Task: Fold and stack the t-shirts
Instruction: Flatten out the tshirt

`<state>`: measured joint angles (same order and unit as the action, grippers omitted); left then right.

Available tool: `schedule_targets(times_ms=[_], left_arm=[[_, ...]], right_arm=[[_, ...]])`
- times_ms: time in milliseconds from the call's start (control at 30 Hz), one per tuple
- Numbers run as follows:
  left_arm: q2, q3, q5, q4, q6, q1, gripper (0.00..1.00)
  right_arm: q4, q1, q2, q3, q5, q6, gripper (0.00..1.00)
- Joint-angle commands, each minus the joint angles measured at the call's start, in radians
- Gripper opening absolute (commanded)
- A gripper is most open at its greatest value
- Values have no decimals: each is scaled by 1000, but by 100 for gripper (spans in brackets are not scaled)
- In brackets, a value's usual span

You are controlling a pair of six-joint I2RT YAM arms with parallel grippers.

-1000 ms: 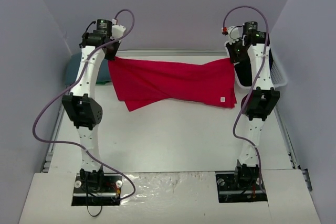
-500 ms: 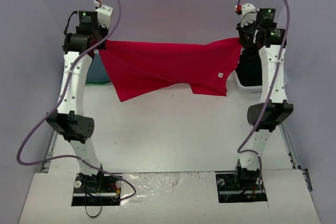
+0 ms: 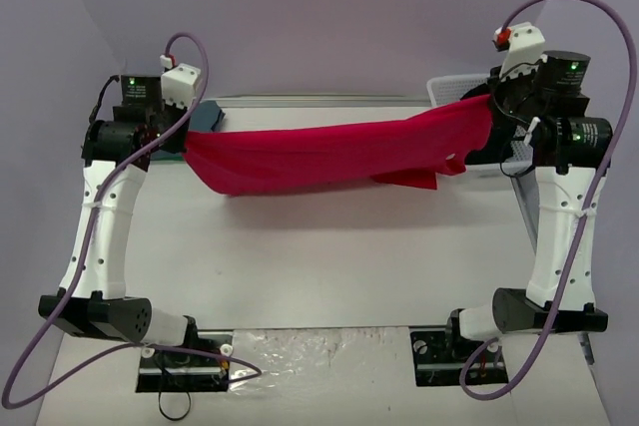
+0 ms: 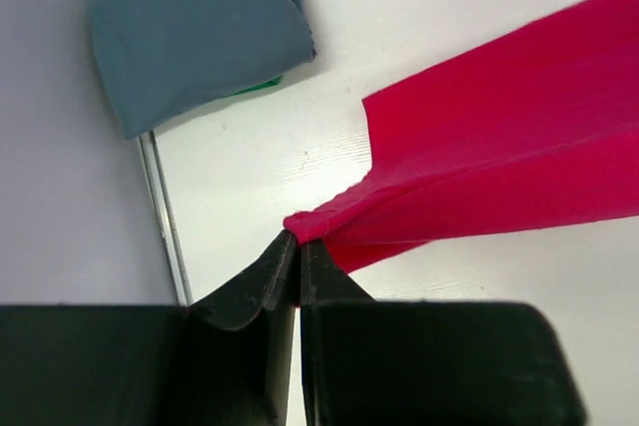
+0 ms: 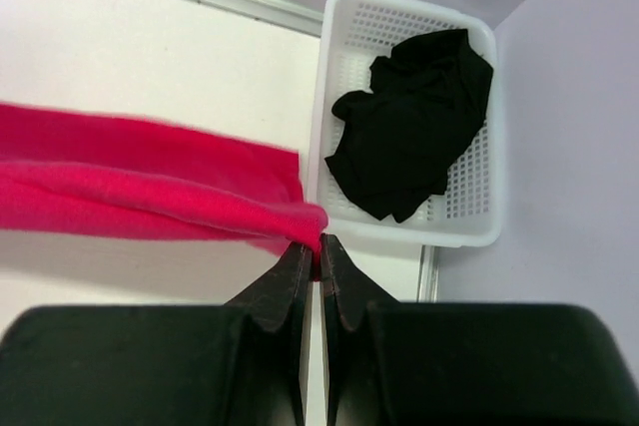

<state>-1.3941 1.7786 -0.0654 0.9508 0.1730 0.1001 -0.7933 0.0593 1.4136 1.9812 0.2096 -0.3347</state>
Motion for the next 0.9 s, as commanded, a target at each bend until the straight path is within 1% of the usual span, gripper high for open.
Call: schedule_targets(times_ms=[0,133,200,267,333,367,400,433,467,500,533,567,600,633,667,700,733,767,800,833,867], left_arm=[[58,56,-77,34,4,-26,2],[49,79,-99,29,-35,-34,2],[11,85,-93,25,-43,-34,2],[-52,87,-79,5,-50,-36,2],[-107,88,-80,-10,-58,-36,2],[-178,99,-80,-20,-73,-36,2],[-215,110,-79,-24,-81,-36,3],[-256,143,-82,-27,-89,-36,2],[-337,165,-94,-35,-98,-36,2],[-379,194,-91,-44,-104,-36,2],[-425,282,-83,-43,-110,-36,2],[-512,341,-65,-38,-115,-36,2],[-555,407,-53,-27,-115,-34,2],[-633,555,-39,-20,-112,-34,2],[-672,637,-37,2,-98,-34,2],[-753,733,-36,23,-92,-34,2],[-790,951,-40,84,-81,-34,2],[-828,1060,-43,109,-73,-34,2],[-851,1144,-45,124,-64,-34,3],[-844,1194,-48,111,-53,-33,2],[-809,1158,-48,85,-52,-34,2]], right_arm=[[31,31,-27,48,-41,78,0],[37,42,-7,67,-24,82,0],[39,42,22,62,-12,77,0],[40,42,91,59,8,54,0],[52,43,194,65,17,39,0],[51,42,235,91,36,30,0],[52,43,281,111,42,29,0],[55,42,379,138,51,29,0],[54,40,431,177,60,33,0],[55,39,544,285,54,43,0],[54,36,602,354,50,52,0],[54,34,652,429,44,57,0],[52,28,744,584,31,65,0],[52,24,781,655,30,62,0],[57,14,815,713,25,40,0],[90,-12,812,769,2,22,0],[121,-28,793,756,-19,-2,0],[165,-44,729,725,-48,-36,0],[259,-53,691,638,-83,-46,0],[303,-53,617,598,-93,-47,0],[343,-53,586,569,-96,-34,0]])
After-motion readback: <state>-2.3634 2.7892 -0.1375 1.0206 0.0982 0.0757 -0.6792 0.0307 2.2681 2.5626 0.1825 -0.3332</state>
